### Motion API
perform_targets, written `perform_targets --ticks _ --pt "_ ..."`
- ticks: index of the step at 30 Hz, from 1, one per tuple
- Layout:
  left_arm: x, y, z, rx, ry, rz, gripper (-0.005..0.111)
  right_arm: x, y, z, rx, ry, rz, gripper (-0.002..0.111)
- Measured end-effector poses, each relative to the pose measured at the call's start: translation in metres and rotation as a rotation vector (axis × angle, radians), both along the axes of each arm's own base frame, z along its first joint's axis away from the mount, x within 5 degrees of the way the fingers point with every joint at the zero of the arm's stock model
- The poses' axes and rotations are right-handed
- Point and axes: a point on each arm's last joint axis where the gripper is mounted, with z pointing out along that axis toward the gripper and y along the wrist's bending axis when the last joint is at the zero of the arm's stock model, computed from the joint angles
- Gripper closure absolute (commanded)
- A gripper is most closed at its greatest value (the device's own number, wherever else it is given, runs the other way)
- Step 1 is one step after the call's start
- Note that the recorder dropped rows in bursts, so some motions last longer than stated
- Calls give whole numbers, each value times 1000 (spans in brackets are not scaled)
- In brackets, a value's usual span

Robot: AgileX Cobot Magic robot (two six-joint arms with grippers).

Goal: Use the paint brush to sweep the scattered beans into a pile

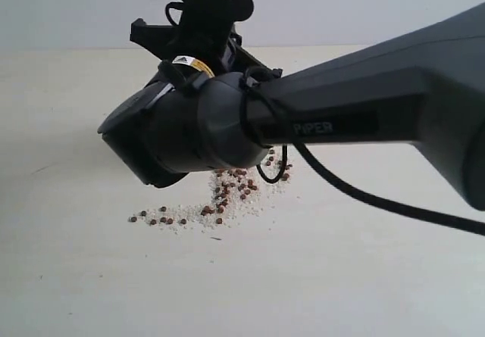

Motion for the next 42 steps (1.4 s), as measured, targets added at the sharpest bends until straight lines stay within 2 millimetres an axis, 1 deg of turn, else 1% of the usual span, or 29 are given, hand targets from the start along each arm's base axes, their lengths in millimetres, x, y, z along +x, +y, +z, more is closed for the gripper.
perform_targets --ticks 1,4,7,11,15,18,21,28,32,35,37,42 --pt "0 0 0 0 0 0 107 0 2 1 -12 1 21 108" --pt "0 0 0 0 0 0 107 -9 10 0 -50 -19 126 108" --pt "0 0 0 0 0 0 107 -23 12 -7 -13 -49 214 108" --pt "0 0 0 0 0 0 107 -39 5 -10 34 -87 322 108" --pt "0 0 0 0 0 0 107 -53 -6 -5 116 -94 433 108" --pt "0 0 0 0 0 0 107 -63 -8 1 173 -98 534 108" --pt "0 0 0 0 0 0 107 -69 -9 -5 221 -64 603 108" --pt "0 0 0 0 0 0 107 -76 -15 -37 269 42 630 108" --pt "0 0 0 0 0 0 107 -80 -13 -50 276 64 681 108" --pt "0 0 0 0 0 0 107 -80 -12 -59 274 82 687 108" --pt "0 0 0 0 0 0 107 -80 -11 -64 264 92 686 108" --pt "0 0 0 0 0 0 107 -79 -13 -67 245 99 660 108"
